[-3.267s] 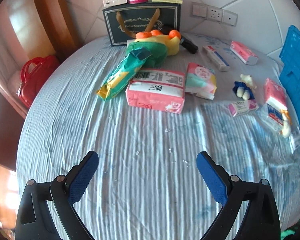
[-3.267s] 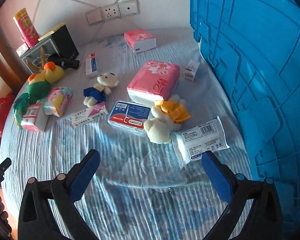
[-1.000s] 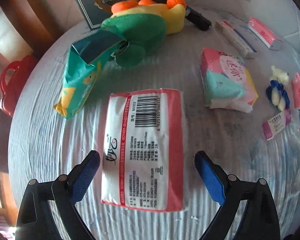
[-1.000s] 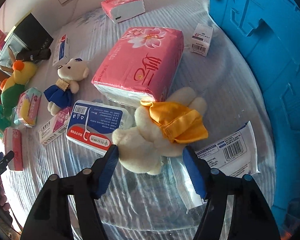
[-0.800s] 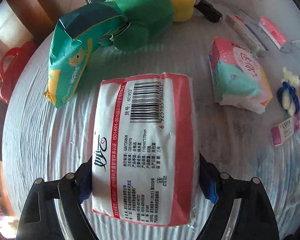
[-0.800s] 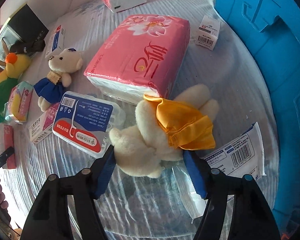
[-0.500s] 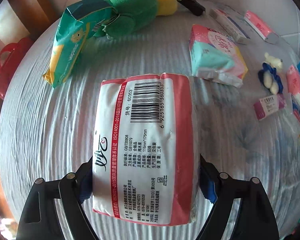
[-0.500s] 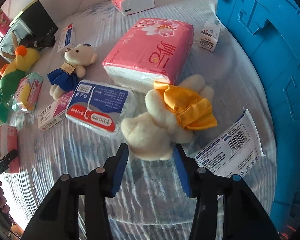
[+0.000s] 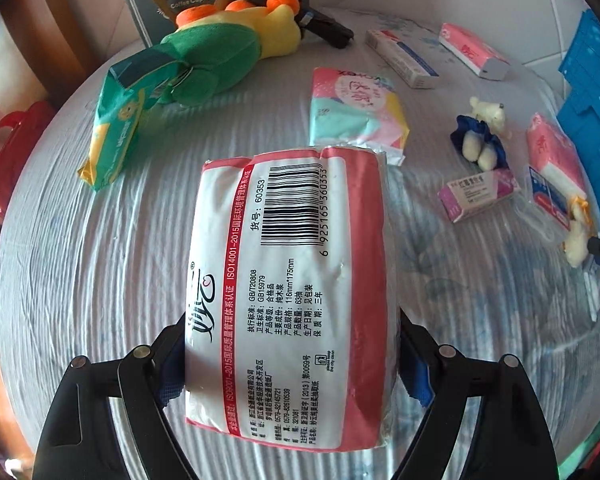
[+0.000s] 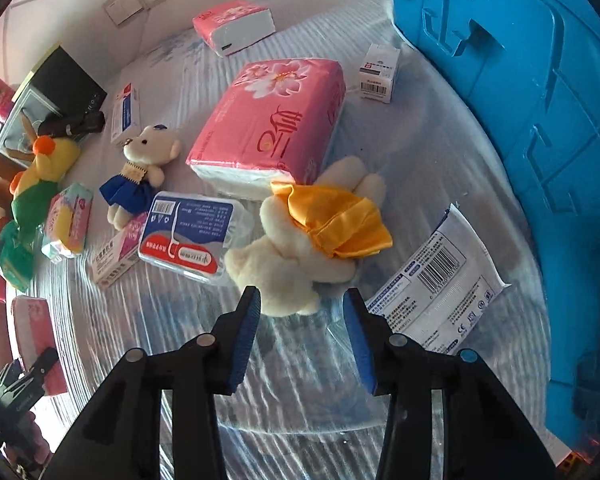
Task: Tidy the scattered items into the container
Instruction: 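Lift the white tissue pack with the left gripper while the right gripper grasps the bunny plush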
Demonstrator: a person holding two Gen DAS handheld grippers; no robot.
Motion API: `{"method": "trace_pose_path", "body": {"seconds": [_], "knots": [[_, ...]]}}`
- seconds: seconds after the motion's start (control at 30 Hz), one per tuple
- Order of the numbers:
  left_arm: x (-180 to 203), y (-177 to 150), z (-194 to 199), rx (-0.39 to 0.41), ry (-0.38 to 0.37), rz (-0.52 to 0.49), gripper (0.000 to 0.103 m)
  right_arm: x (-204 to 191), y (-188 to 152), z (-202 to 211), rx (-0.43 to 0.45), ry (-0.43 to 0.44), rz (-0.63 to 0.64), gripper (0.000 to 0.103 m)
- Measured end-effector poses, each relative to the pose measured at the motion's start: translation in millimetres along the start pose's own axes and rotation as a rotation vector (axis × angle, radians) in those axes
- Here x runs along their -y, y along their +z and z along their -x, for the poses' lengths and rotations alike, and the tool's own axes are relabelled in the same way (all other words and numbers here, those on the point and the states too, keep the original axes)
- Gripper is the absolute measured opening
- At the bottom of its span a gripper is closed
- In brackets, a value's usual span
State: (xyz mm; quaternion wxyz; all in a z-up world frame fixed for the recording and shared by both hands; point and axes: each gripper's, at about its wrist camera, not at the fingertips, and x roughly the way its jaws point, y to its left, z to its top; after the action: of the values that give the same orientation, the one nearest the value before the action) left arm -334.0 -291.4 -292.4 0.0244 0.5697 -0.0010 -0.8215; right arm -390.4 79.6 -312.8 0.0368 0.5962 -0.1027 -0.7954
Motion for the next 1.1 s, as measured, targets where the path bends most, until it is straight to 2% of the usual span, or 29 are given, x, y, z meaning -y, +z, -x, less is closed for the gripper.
{"method": "trace_pose_path", "body": {"seconds": [0.13, 0.17, 0.2, 0.27, 0.33, 0.37, 0.4, 0.53, 0.57, 0.63, 0.7, 0.77, 0.93, 0.97, 1.03, 1.07, 1.1], "knots": [[18.3, 24.9, -20.2, -0.004, -0.019, -0.003, 0.085, -7.7, 11.5, -14.8, -0.018, 0.013, -0.001, 0.042], [21.0, 28.4, -26.8, -0.02, -0.02, -0.005, 0.085, -7.4, 13.6, -19.4, -0.025, 0.013, -0.007, 0.046], [23.2, 31.7, -34.7, -0.039, -0.024, -0.006, 0.085, -6.6, 15.5, -23.8, -0.029, 0.006, -0.017, 0.05], [30.7, 33.6, -50.9, -0.077, -0.032, -0.006, 0.086, -4.6, 18.8, -33.0, -0.035, -0.015, -0.043, 0.078], [34.8, 32.7, -58.2, -0.077, -0.019, -0.024, 0.087, -1.1, 20.0, -40.9, -0.04, 0.007, -0.063, 0.083], [36.8, 32.0, -60.7, -0.074, -0.008, -0.034, 0.087, -1.6, 20.3, -42.0, -0.037, 0.012, -0.065, 0.083], [37.7, 31.1, -62.8, -0.07, -0.004, -0.039, 0.091, -2.8, 20.8, -42.6, -0.038, 0.008, -0.063, 0.083], [28.1, 30.4, -69.4, -0.07, -0.028, 0.018, 0.103, -4.0, 24.9, -44.6, -0.043, 0.042, -0.105, 0.083], [27.8, 30.2, -69.5, -0.062, -0.028, 0.015, 0.103, -3.9, 25.9, -45.0, -0.041, 0.045, -0.116, 0.083], [29.1, 29.3, -69.1, -0.05, -0.027, 0.009, 0.103, -6.1, 26.9, -45.7, -0.029, 0.022, -0.109, 0.082], [29.4, 28.4, -68.8, -0.039, -0.03, 0.009, 0.103, -12.8, 27.5, -46.8, -0.024, -0.038, -0.07, 0.076], [29.7, 28.0, -68.4, -0.034, -0.03, 0.007, 0.103, -16.1, 25.4, -46.6, -0.022, -0.076, -0.036, 0.075], [35.0, 25.8, -64.2, -0.024, -0.022, 0.007, 0.096, -21.2, 21.7, -47.4, -0.012, -0.099, -0.002, 0.077], [36.1, 25.5, -63.8, -0.021, -0.016, 0.007, 0.095, -21.0, 21.5, -48.3, -0.009, -0.093, -0.007, 0.087], [37.4, 25.6, -62.8, -0.019, -0.013, 0.007, 0.093, -20.4, 20.6, -51.6, -0.005, -0.096, -0.019, 0.099], [33.1, 22.9, -58.7, -0.022, -0.022, 0.01, 0.087, -21.4, 19.7, -51.8, 0.002, -0.103, -0.017, 0.097], [34.1, 23.0, -57.4, -0.025, -0.022, 0.011, 0.085, -23.6, 18.7, -51.2, 0.005, -0.132, -0.008, 0.093]]}}
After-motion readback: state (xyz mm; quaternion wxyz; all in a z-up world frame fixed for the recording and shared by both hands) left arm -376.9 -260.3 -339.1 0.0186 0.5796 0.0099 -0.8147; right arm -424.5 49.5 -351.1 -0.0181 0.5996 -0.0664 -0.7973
